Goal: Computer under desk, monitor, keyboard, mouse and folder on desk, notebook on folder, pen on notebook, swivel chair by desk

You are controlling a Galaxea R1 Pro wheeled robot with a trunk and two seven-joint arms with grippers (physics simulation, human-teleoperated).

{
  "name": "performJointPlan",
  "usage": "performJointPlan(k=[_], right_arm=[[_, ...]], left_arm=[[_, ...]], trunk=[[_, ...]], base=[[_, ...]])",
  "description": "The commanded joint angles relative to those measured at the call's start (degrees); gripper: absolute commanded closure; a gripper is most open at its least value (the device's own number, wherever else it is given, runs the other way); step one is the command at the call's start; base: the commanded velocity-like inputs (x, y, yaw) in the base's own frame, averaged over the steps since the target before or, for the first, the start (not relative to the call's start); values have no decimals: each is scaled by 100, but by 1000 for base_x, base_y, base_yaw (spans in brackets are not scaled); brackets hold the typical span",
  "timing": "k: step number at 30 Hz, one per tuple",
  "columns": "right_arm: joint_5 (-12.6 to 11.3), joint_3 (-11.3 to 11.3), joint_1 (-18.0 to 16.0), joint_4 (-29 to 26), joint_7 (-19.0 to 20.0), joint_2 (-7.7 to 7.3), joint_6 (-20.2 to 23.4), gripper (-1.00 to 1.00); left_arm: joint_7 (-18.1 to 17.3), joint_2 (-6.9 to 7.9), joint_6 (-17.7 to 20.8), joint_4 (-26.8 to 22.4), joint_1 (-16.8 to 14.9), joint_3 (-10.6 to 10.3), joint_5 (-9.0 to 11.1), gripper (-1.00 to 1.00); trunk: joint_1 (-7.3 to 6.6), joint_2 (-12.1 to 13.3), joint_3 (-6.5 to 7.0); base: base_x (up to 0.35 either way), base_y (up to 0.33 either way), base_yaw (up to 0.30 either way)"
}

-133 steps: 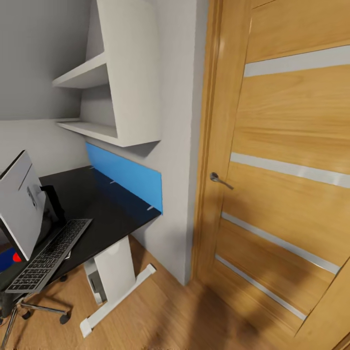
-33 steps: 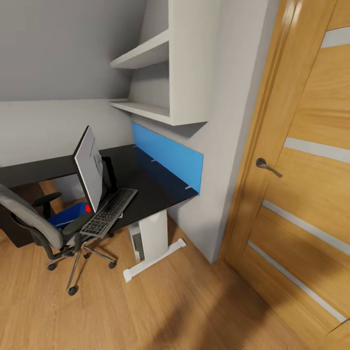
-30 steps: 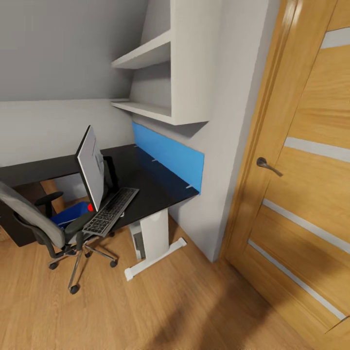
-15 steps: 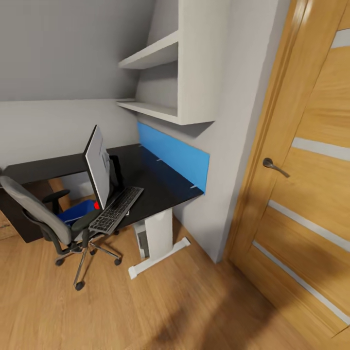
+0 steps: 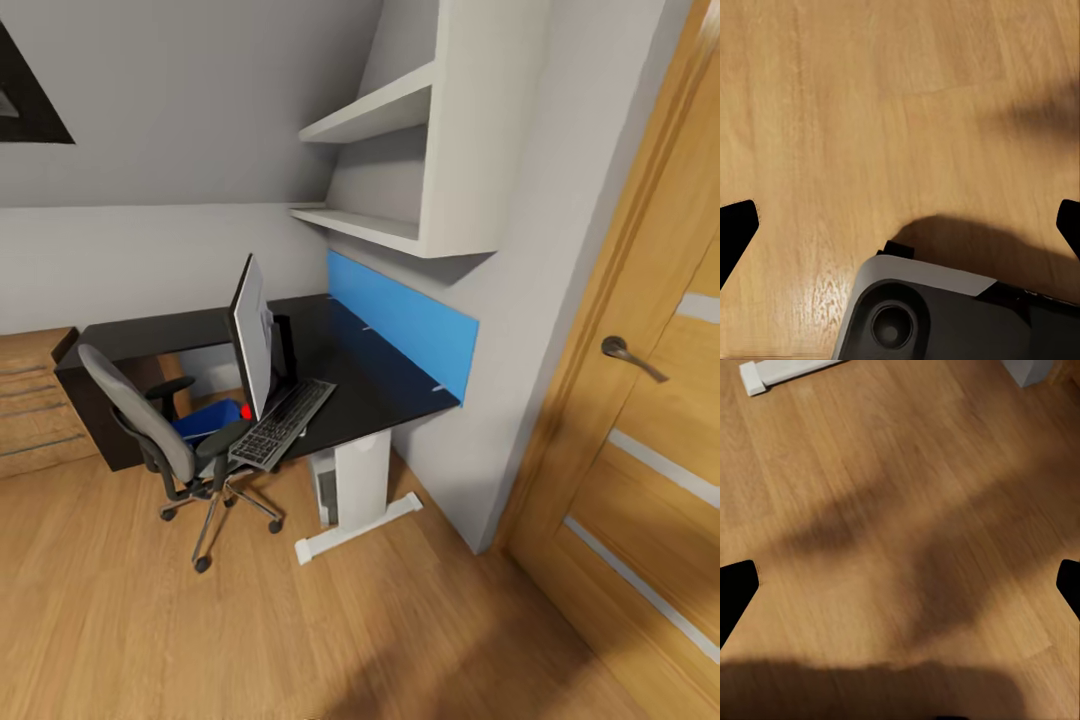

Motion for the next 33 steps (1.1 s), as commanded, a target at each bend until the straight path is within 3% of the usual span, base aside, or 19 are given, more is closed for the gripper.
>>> performJointPlan(k=[1,8,19,30,32,33], right_arm=[[54,11,-3,4,-55,1,-7,-100],[54,6,-3,7,-55,-4,-251,-100],[54,6,-3,23,-55,-15,-697,-100],[40,-8,-6,21,-55,-15,-725,-100],[51,2,-5,5,-51,-9,-723,-100],[58,4,-4,-12,-54,-4,-711,-100]], left_arm=[[7,4,-12,-9,1,6,-4,-100],[3,-4,-23,-17,1,-7,-19,-100],[11,-3,27,-14,1,3,-5,-100],[13,3,80,-93,1,2,3,-100],[32,7,413,-446,1,1,3,-100],[42,3,784,-732,1,1,3,-100]], trunk=[[0,-4,-4],[0,-4,34],[0,-4,132],[242,-445,4],[286,-525,-30],[308,-565,-48]], base=[[0,0,274],[0,0,209],[0,0,9],[0,0,8],[0,0,3],[0,0,2]])
